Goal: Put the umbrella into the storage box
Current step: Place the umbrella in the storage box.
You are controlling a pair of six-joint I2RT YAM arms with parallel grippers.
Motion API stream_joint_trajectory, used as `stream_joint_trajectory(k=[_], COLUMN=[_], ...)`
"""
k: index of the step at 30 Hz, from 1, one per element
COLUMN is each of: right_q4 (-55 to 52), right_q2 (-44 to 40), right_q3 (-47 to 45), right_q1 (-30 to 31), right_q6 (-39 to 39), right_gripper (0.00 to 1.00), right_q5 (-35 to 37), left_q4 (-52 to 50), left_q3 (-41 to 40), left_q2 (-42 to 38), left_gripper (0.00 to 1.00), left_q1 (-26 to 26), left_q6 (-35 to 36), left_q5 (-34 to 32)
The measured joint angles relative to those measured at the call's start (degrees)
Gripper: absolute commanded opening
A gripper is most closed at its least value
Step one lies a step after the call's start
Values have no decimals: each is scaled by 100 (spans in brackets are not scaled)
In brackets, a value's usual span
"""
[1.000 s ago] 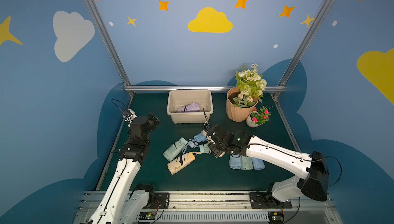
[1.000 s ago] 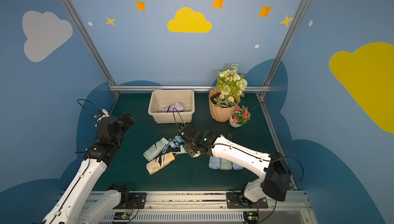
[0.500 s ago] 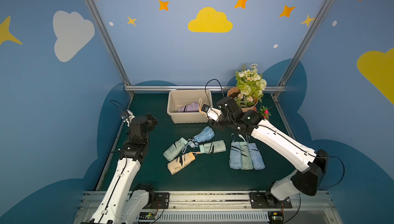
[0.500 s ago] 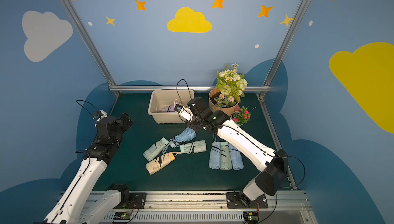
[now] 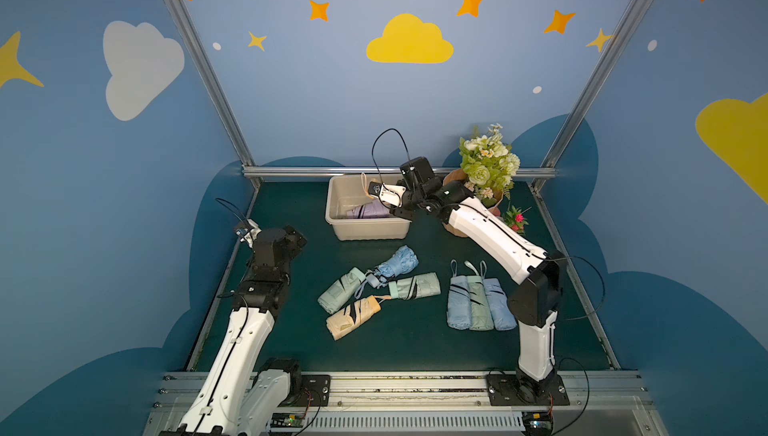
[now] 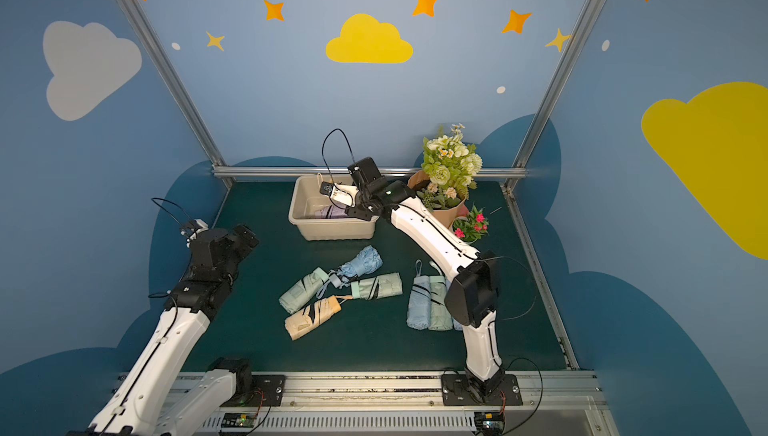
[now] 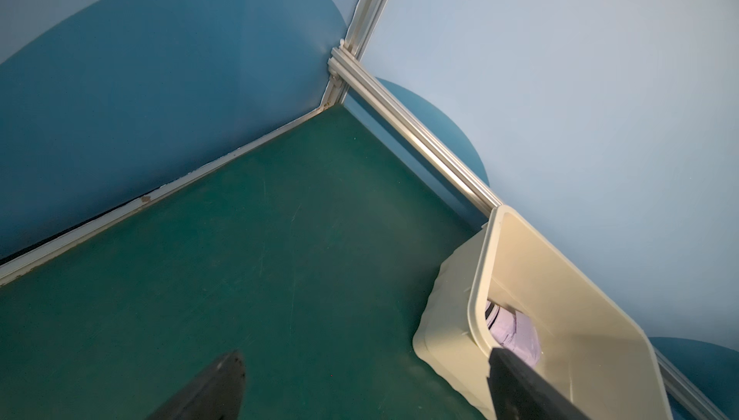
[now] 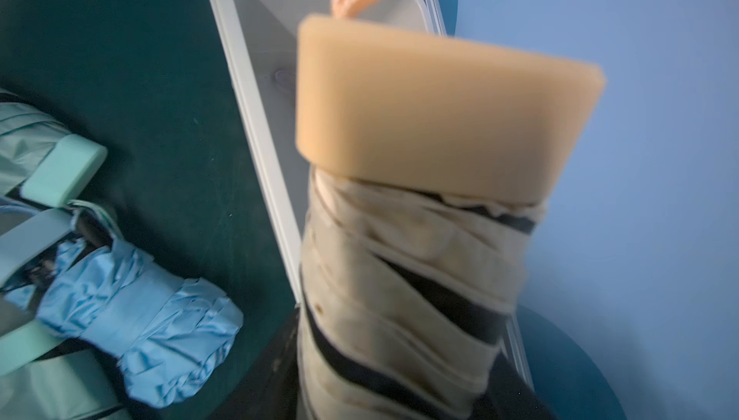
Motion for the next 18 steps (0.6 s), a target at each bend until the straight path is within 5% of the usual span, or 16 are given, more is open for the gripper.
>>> stream_joint_trajectory(k=[7,18], right_q4=[-28,70], right_q2=[1182,1746], right_q3=[1091,1235], right_q1=[-2,-63], right_q6=[-586,-837], right_gripper=[28,33], right_q5=[131,2], left_q4=[-177,-299], left_q3=[-127,-199], left_q2=[-155,-190], left_gripper=[100,100], left_q1=[0,0], left_q6=[-61,-59], left_q5=[4,26])
